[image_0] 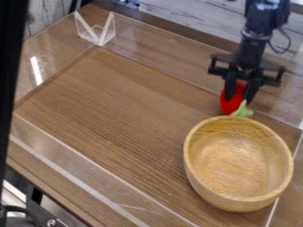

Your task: Move the red object to the left side of the table

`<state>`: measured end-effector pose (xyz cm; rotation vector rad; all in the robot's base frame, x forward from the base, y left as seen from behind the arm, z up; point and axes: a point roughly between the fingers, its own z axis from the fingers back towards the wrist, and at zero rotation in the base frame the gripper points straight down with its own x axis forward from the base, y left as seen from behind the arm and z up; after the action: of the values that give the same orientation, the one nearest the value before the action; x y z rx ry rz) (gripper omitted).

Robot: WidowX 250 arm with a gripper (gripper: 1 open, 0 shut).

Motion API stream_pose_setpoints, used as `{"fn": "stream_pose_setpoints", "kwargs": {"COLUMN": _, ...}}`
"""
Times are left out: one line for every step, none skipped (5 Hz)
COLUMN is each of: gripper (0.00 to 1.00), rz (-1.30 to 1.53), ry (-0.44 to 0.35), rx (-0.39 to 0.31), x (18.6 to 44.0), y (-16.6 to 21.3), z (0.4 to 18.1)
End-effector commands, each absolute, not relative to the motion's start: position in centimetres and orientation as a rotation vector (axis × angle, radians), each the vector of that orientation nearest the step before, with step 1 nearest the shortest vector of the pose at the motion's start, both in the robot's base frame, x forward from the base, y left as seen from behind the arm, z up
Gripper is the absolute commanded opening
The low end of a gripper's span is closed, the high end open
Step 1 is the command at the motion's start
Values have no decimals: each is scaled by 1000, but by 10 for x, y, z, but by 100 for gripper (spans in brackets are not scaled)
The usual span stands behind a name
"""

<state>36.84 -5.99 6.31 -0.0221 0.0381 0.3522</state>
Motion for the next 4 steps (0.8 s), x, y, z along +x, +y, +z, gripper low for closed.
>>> {"fn": "stream_pose_setpoints", "kwargs": {"gripper": 0, "rz": 402, "ry": -88, "rx": -64, "x": 366, "y": -53, "z": 115}}
{"fn": "stream_pose_setpoints", "kwargs": {"gripper": 0, "rz": 474, "ry": -136, "rx": -75, "x": 356, "y": -40, "z": 136}}
{"fn": "stream_pose_setpoints", "kwargs": {"gripper": 0, "rz": 566, "ry": -166, "rx": -62, "x": 345, "y": -6, "z": 149}}
{"fn": "stream_pose_setpoints", "kwargs": {"gripper": 0, "rz": 667, "ry": -180, "rx": -50, "x": 332, "y": 33, "z": 146}}
